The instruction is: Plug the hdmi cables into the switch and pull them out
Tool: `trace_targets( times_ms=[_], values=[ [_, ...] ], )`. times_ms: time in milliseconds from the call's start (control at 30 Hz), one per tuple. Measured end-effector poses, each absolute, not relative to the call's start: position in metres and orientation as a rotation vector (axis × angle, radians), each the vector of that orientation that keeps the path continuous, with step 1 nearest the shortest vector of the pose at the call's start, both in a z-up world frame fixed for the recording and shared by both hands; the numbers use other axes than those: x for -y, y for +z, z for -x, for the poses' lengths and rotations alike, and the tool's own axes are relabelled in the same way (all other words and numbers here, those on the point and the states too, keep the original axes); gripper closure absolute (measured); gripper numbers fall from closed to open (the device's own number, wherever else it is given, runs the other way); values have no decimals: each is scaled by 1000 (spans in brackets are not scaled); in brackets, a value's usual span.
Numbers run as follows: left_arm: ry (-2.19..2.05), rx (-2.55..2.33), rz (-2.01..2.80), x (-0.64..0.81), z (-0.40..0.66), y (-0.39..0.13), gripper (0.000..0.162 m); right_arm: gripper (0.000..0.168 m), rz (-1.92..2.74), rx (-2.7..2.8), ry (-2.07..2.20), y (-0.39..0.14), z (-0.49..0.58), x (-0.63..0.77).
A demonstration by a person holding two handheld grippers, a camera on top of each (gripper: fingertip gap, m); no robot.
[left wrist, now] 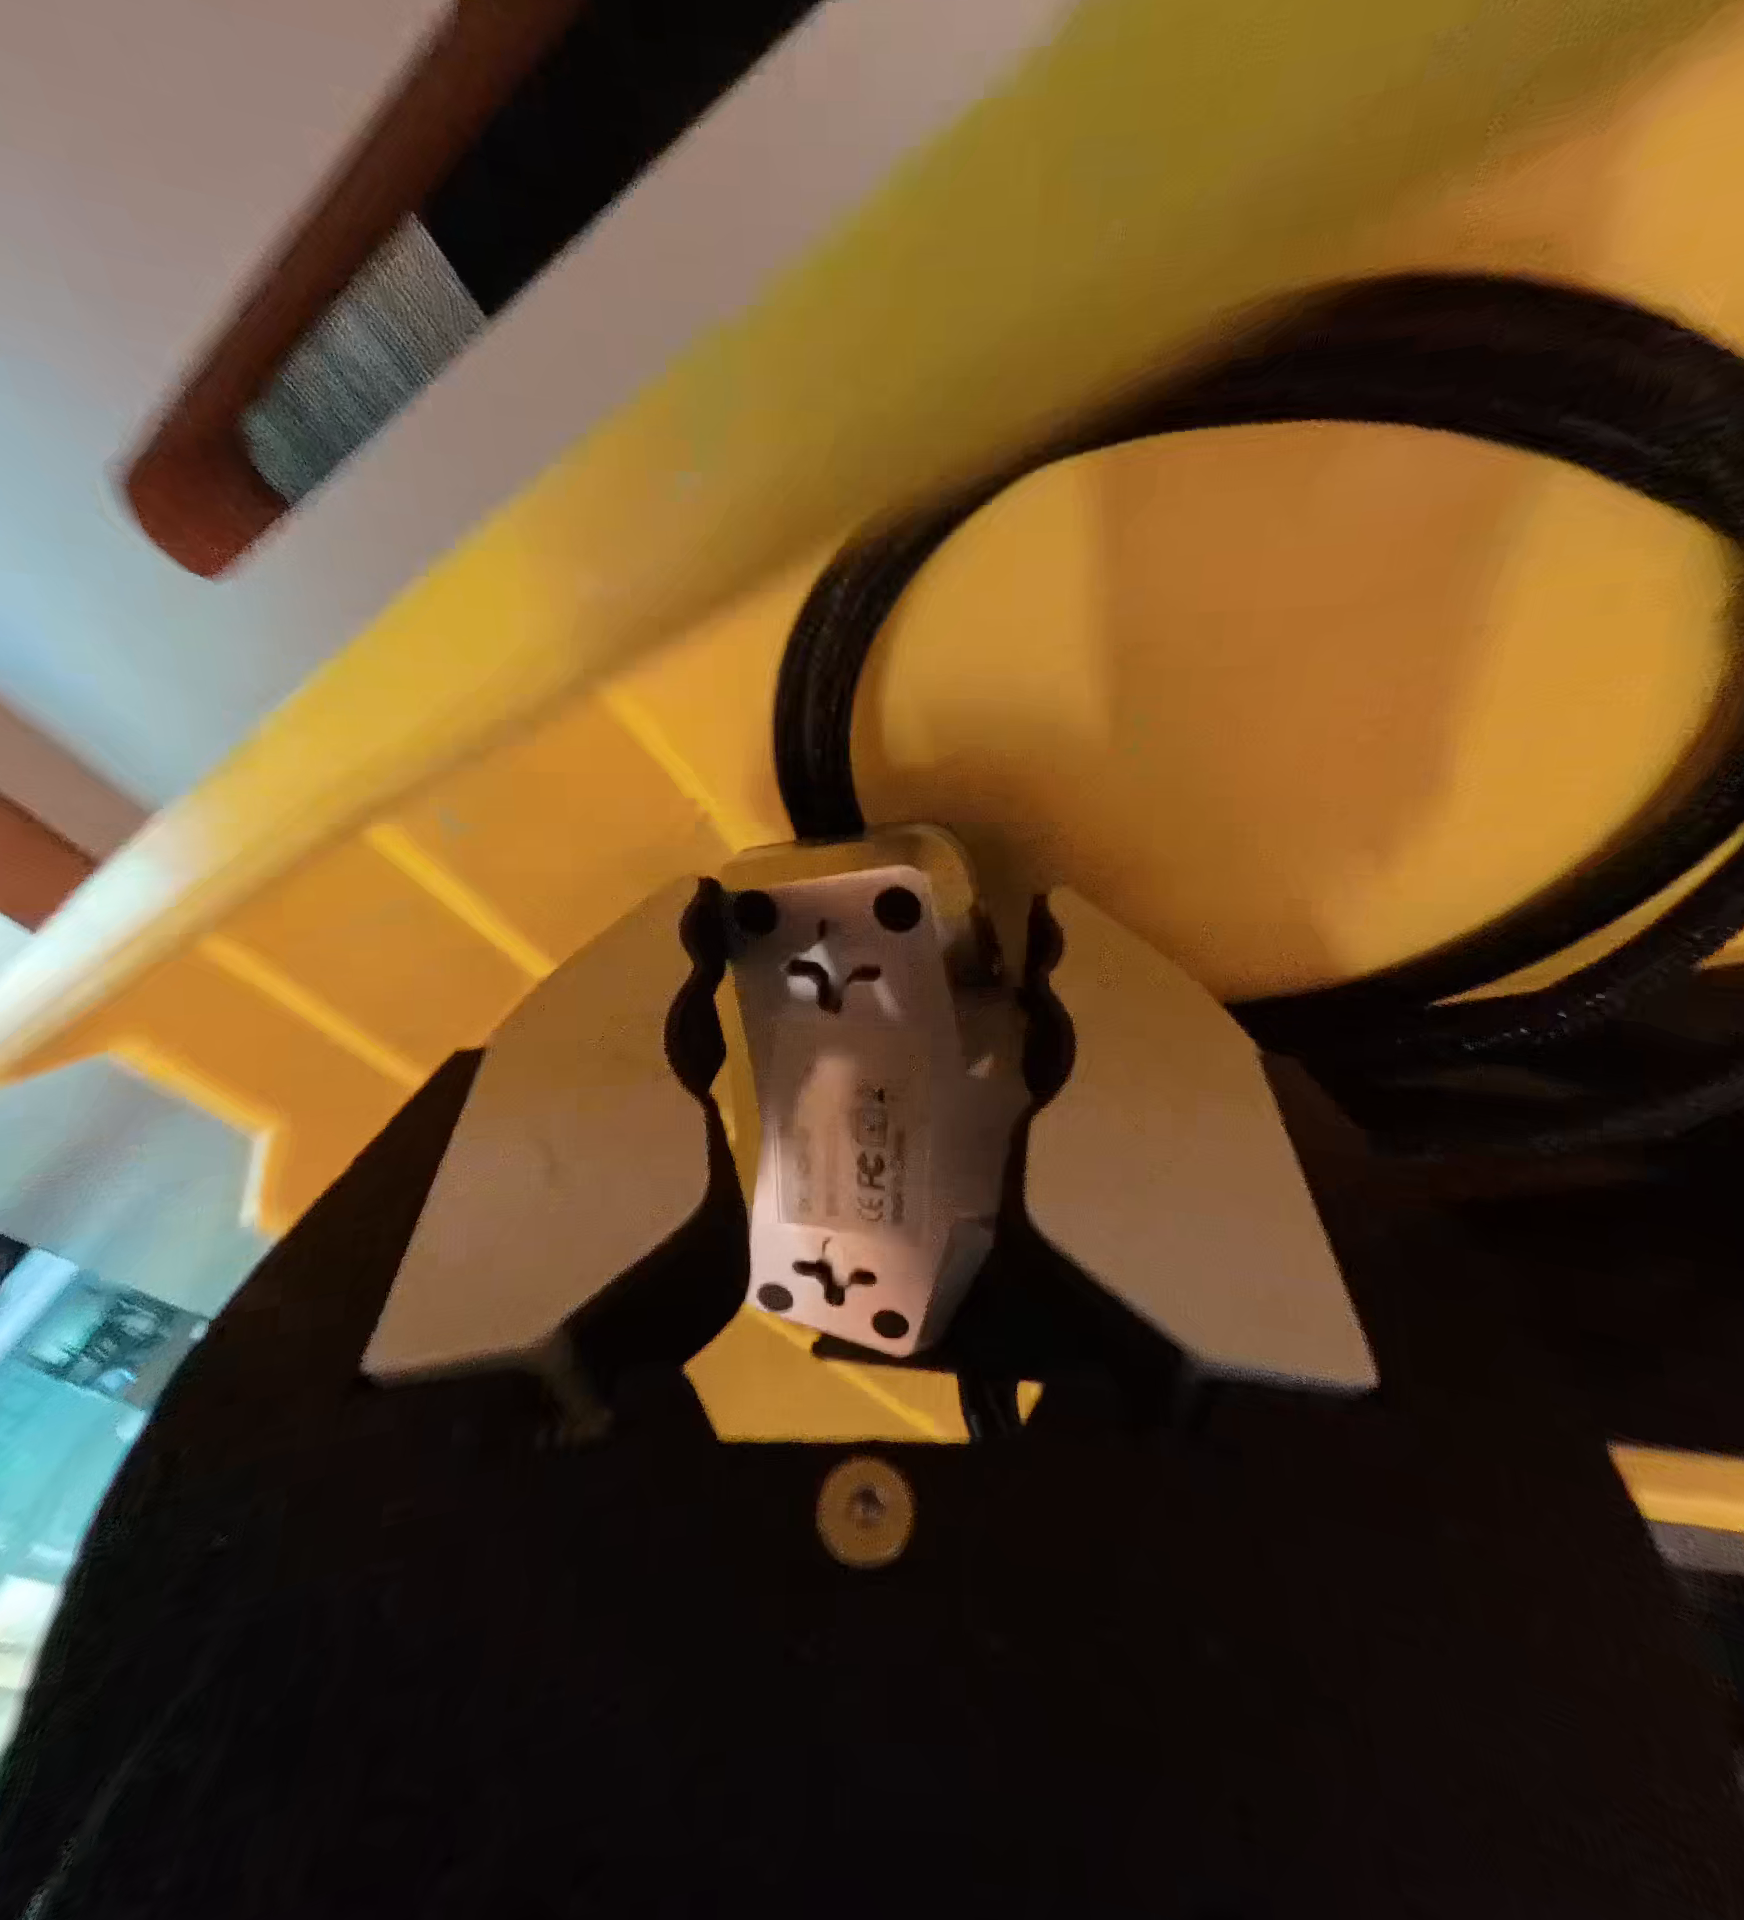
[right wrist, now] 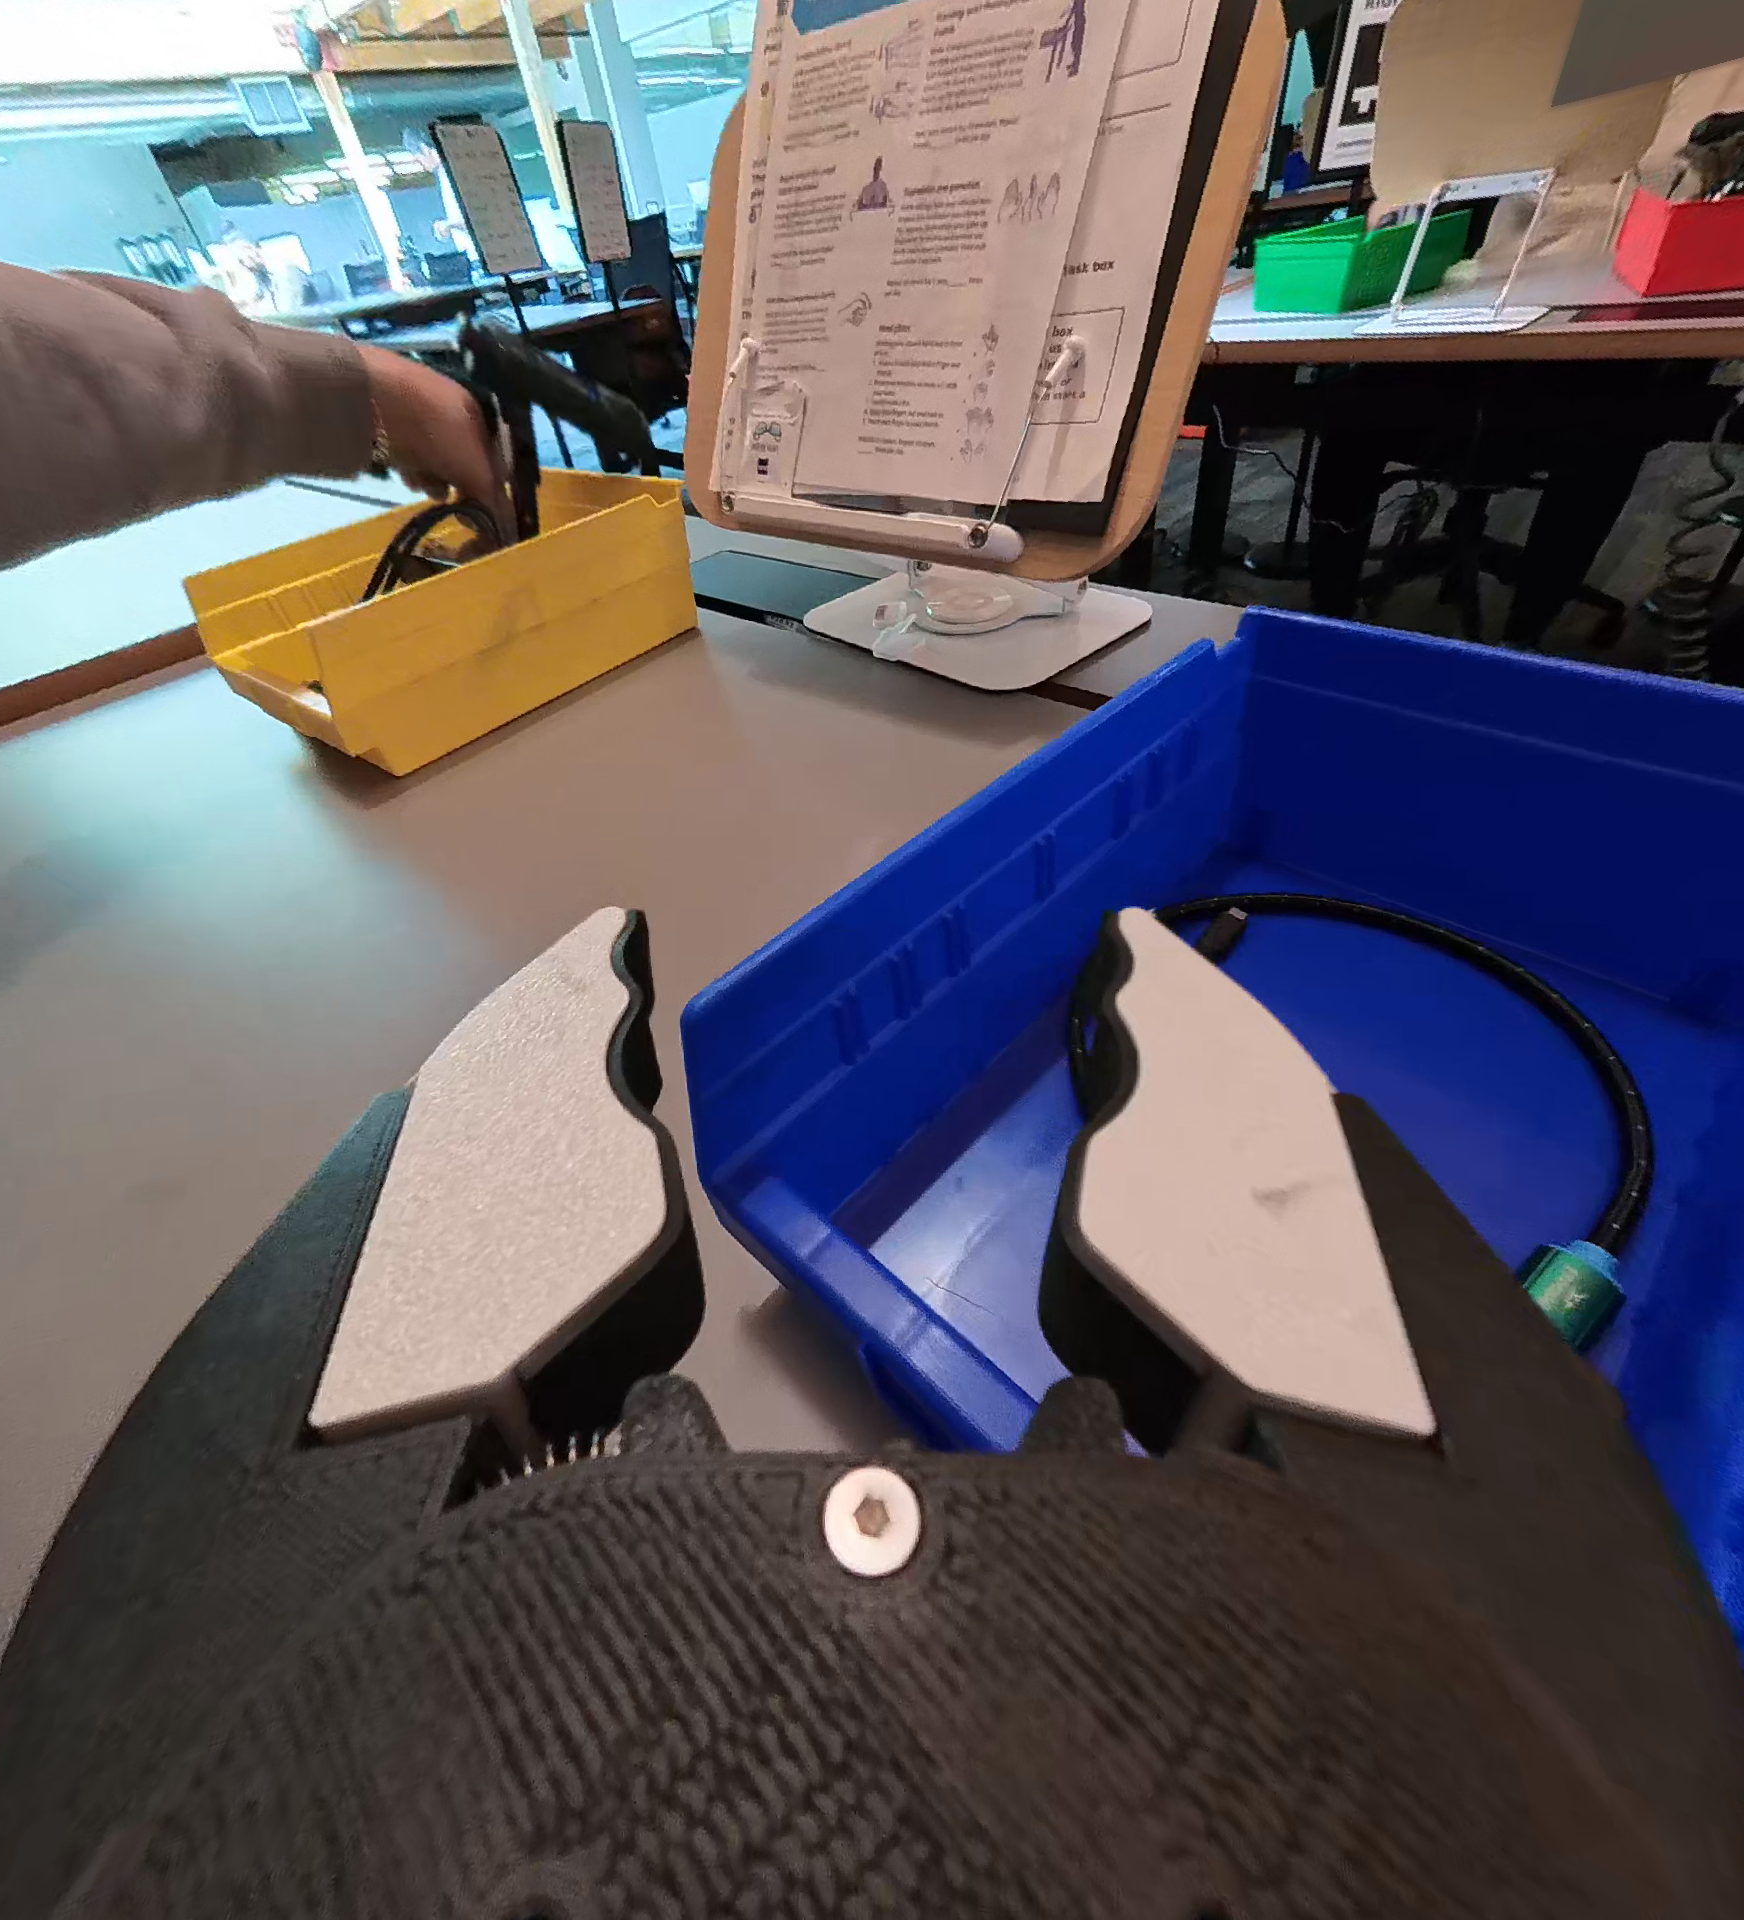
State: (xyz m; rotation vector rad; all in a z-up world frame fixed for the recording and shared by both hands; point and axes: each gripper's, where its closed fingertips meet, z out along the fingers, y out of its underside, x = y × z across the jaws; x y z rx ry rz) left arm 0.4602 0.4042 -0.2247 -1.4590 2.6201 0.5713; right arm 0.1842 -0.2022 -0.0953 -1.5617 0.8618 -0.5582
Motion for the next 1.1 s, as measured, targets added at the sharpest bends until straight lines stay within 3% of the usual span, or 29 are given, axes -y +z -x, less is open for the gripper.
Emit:
trace_targets(
  times_ms=[400,833,967,1100],
  values=[
    [169,-2192,760,-365,-465,-55,113,87,1566,-744,-593,-72,-173,177],
    [-192,-1337,254,-276,-371,192,113,85,1507,-624,-634,-47,-174,97],
    [-451,-1313,165,-220,-320,201,112,84,1493,-550,-624,-34,-161,81],
    [-702,-1415,37,-147,-269,157,113,89,1456,-525,-662,-14,-150,79]
  ],
)
